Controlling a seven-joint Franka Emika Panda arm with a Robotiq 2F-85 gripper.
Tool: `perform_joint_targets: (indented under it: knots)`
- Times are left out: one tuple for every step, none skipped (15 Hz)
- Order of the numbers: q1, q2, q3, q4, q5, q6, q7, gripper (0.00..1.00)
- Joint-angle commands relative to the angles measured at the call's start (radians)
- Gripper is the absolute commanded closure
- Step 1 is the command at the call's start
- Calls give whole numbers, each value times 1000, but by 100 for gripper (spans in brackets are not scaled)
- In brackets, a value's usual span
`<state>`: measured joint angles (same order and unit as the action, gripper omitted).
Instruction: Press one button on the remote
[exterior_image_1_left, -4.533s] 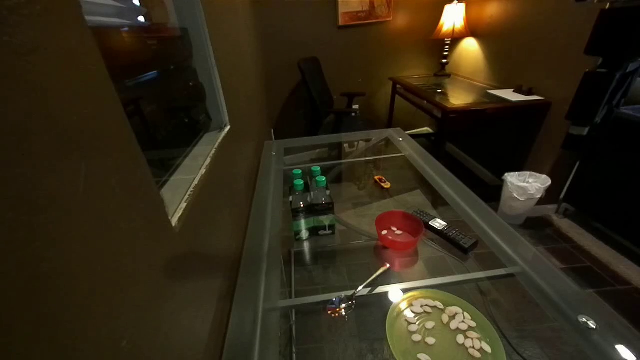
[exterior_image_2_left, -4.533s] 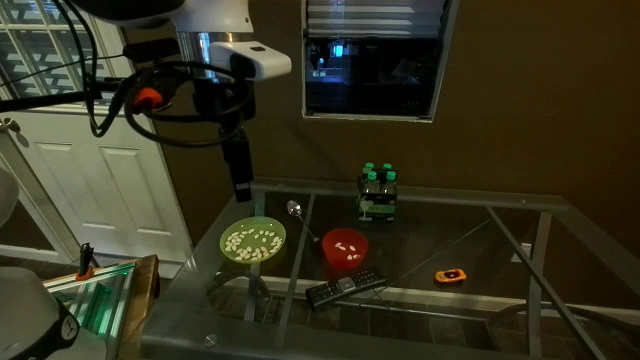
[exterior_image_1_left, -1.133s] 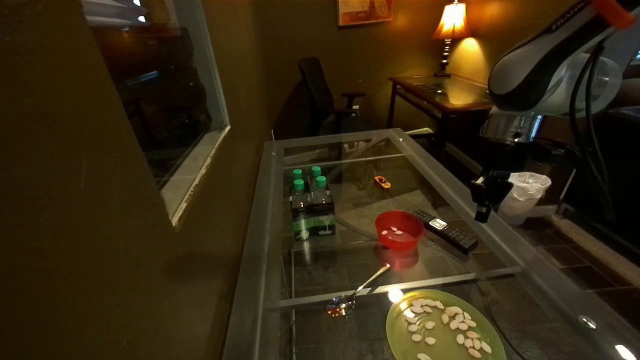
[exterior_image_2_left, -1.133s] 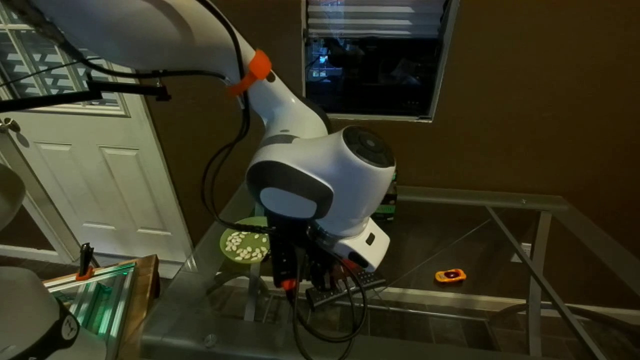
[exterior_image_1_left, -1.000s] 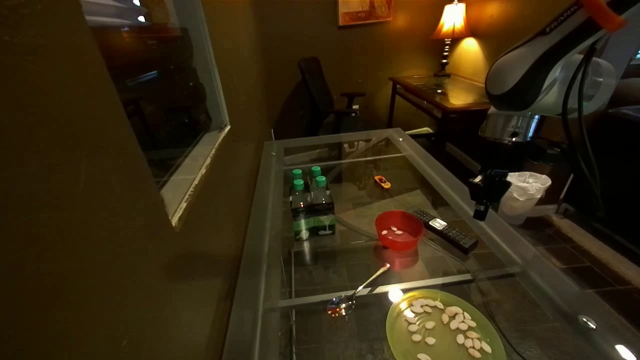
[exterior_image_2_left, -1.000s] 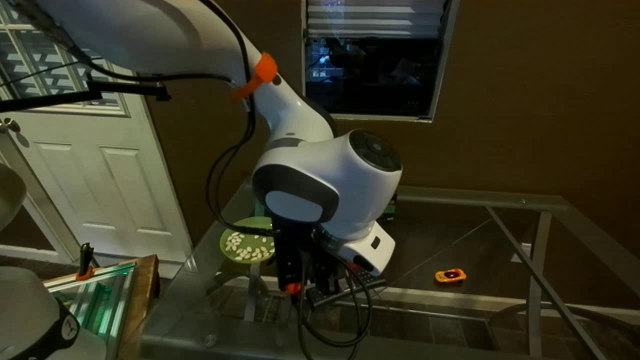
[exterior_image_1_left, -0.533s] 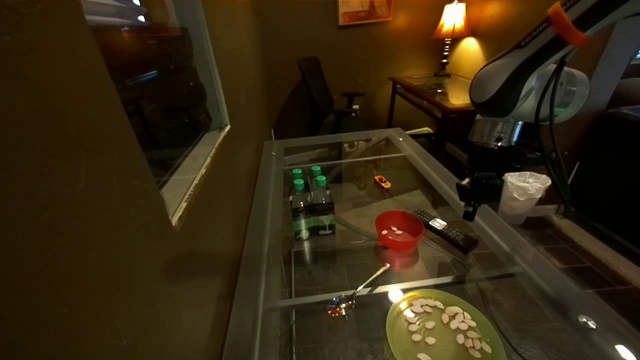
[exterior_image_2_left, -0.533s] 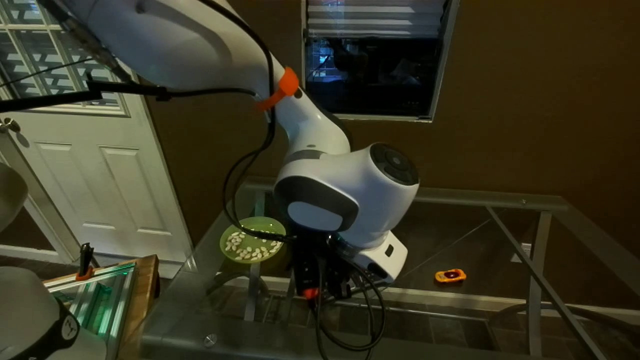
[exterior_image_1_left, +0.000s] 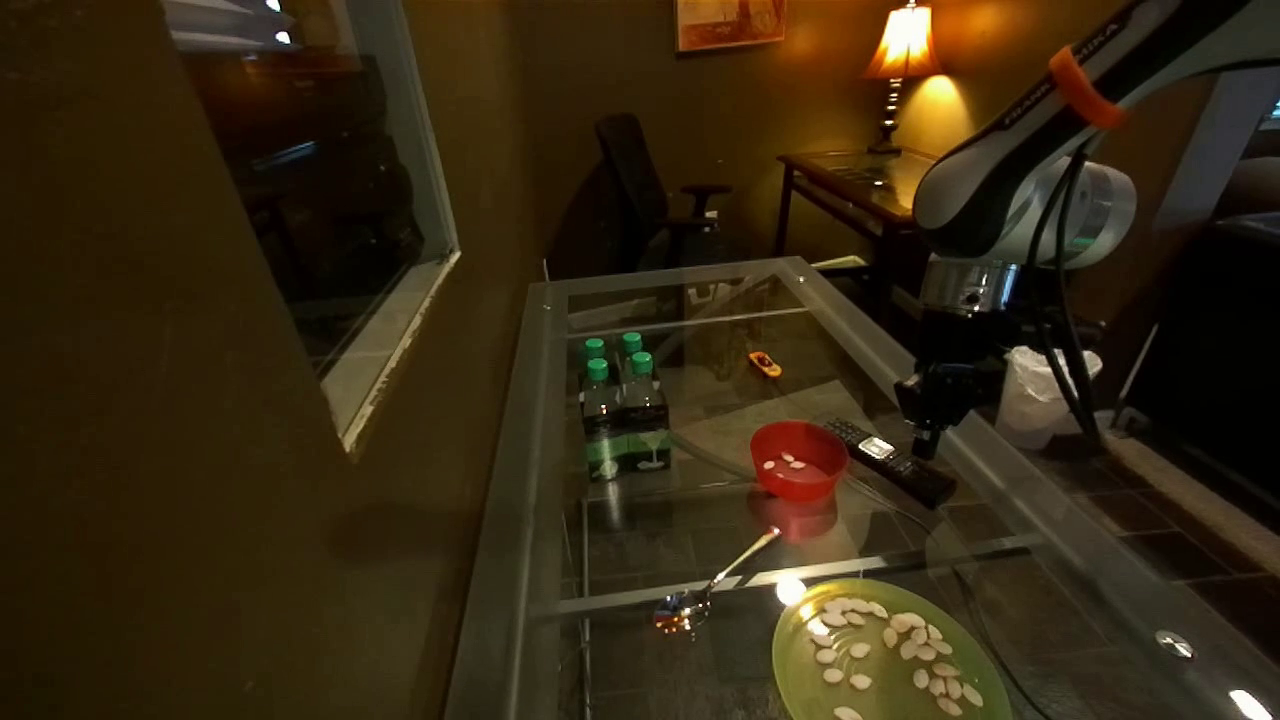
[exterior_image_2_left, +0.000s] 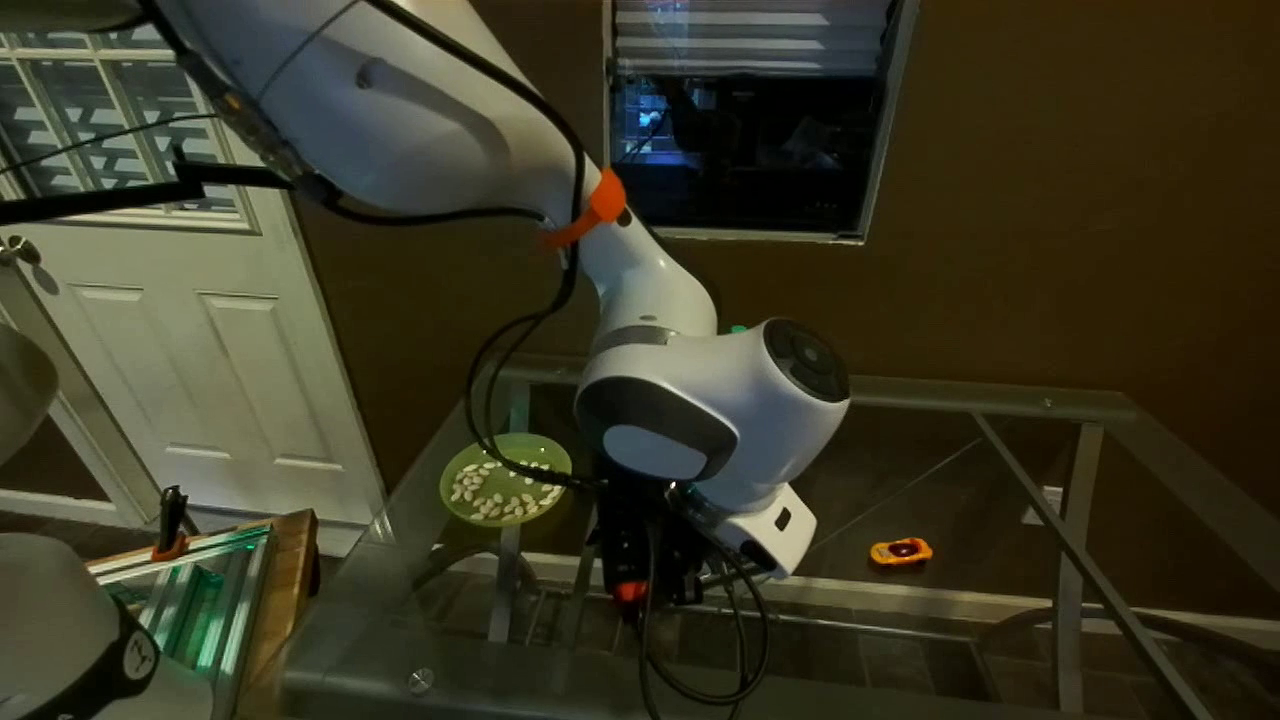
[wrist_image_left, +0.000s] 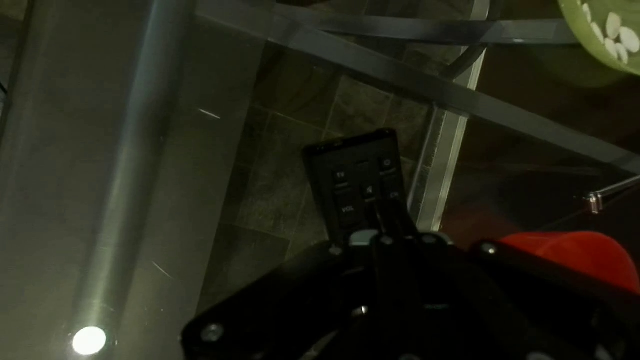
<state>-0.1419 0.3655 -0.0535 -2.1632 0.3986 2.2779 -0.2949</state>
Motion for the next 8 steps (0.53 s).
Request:
perform_joint_targets:
  knots:
    - [-19,0,12,21,2,-48,60,100]
    - [-18,-2,10,21,1,-54,74,100]
    - [-14,-1,5,22,-9,-55,96,100]
    - [-14,1,4,23,-11,-60,111,100]
    - [-13,3,2,25,-14,-63,125,100]
    - [-13,6,0,26,-15,-65,134,100]
    - [-16,11,1,31,-12,-75,138,100]
    - [-17,17,-2,35,-13,-81,147,100]
